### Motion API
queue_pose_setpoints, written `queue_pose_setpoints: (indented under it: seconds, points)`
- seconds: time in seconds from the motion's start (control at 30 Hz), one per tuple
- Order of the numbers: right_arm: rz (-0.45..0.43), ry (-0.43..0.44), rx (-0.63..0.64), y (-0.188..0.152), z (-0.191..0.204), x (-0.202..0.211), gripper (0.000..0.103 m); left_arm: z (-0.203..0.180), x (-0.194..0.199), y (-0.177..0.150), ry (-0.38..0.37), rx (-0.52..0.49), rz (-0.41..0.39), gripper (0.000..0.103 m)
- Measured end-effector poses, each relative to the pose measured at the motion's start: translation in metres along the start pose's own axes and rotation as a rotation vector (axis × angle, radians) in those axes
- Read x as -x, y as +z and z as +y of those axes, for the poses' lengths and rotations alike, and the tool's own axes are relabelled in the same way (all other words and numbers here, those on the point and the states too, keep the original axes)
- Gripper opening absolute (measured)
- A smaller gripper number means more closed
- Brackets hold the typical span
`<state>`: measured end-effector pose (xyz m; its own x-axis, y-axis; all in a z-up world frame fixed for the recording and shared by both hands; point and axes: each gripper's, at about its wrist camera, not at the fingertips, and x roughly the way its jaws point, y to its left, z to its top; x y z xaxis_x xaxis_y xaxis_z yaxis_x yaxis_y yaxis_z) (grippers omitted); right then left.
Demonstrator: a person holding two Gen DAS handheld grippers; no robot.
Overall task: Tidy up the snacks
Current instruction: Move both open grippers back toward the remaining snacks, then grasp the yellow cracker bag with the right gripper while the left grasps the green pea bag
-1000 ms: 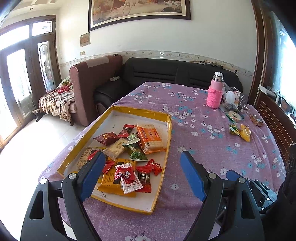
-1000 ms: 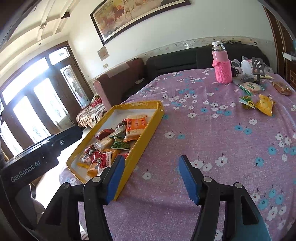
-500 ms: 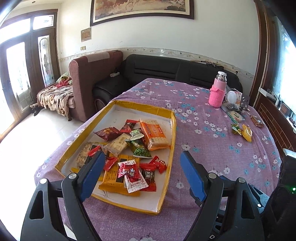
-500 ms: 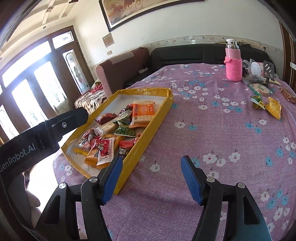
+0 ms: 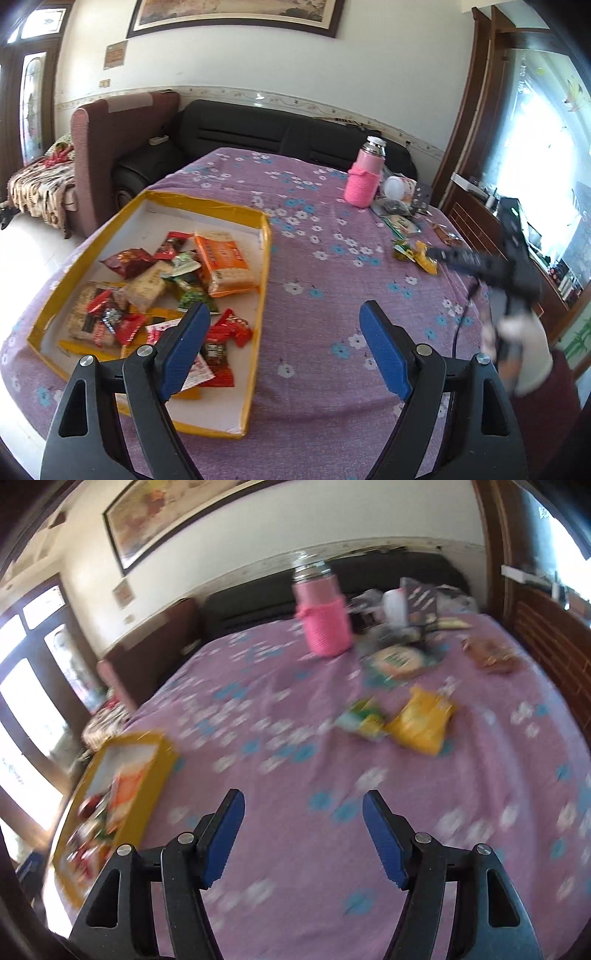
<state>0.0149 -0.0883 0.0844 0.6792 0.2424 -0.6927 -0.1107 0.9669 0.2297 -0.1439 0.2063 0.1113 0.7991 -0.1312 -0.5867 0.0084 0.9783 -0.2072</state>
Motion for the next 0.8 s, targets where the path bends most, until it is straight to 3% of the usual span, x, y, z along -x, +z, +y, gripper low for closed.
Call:
queue_pose_setpoints:
  seconds: [0.1, 0.27, 0.3, 0.33, 0.43, 0.53, 0.6, 0.67, 0.7, 0.77, 0.8]
  points:
    - [0.015, -0.046, -0.03, 0.039, -0.023, -0.035, 0.065, -0.004, -0.009, 0.001, -0.017, -0.015, 0.029, 0.084]
    - [0.082, -0.168, -0.021, 0.073, -0.03, -0.102, 0.056, -0.001, -0.019, 0.003, -0.014, -0.007, 0.061, 0.084]
    - [0.098, -0.183, -0.025, 0.075, -0.032, -0.112, 0.051, 0.001, -0.02, 0.003, -0.015, -0.001, 0.066, 0.084]
    - [0.124, -0.188, -0.031, 0.076, -0.033, -0.124, 0.039, 0.003, -0.022, 0.004, -0.015, 0.005, 0.071, 0.084]
    - [0.163, -0.172, -0.033, 0.071, -0.03, -0.136, 0.025, 0.008, -0.029, 0.004, -0.011, 0.024, 0.083, 0.084]
    - [0.23, -0.026, -0.012, 0.055, -0.013, -0.125, 0.022, 0.009, -0.039, 0.003, -0.027, 0.035, 0.107, 0.084]
    - [0.312, 0.139, -0.011, 0.04, -0.003, -0.11, 0.022, 0.006, -0.045, 0.001, -0.058, 0.034, 0.129, 0.083]
    - [0.317, 0.274, -0.036, 0.034, -0.005, -0.086, 0.023, 0.0, -0.049, -0.002, -0.073, 0.018, 0.141, 0.084]
    - [0.269, 0.279, -0.054, 0.036, -0.014, -0.068, 0.024, -0.003, -0.051, -0.003, -0.082, 0.009, 0.148, 0.083]
    - [0.156, 0.189, -0.084, 0.045, -0.038, -0.041, 0.044, -0.009, -0.054, -0.005, -0.093, 0.001, 0.159, 0.083]
    - [0.1, 0.124, -0.091, 0.049, -0.05, -0.031, 0.062, -0.013, -0.056, -0.006, -0.104, -0.003, 0.167, 0.083]
